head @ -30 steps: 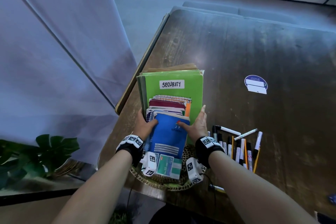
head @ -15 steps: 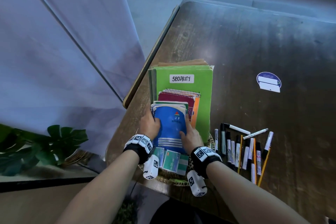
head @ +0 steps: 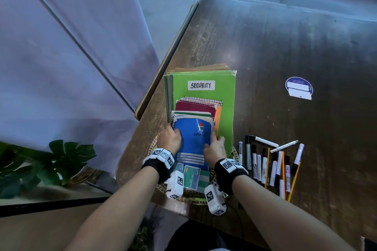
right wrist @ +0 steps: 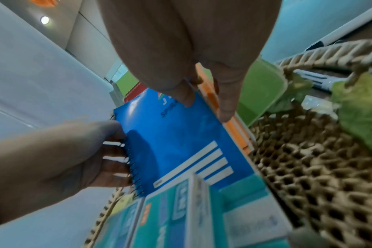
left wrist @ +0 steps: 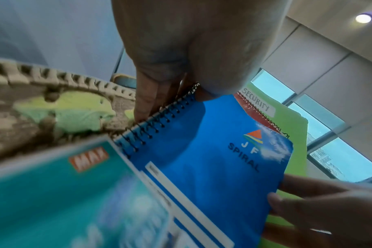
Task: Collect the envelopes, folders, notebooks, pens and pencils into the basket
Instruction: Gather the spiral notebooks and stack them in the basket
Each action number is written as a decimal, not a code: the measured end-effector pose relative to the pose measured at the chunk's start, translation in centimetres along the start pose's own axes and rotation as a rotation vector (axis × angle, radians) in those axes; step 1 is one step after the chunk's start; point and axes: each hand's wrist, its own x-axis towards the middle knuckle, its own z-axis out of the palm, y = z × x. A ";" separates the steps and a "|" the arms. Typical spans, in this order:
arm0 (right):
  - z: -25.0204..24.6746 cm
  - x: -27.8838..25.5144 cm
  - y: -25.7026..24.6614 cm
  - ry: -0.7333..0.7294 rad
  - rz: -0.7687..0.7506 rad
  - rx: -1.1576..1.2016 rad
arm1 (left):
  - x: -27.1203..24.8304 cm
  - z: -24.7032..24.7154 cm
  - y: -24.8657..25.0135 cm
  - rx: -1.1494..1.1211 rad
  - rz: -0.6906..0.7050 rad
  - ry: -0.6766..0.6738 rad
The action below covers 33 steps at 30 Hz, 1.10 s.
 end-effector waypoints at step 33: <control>-3.1 2.6 -2.4 0.114 0.053 0.058 | 0.4 -0.9 -1.3 0.053 0.014 -0.036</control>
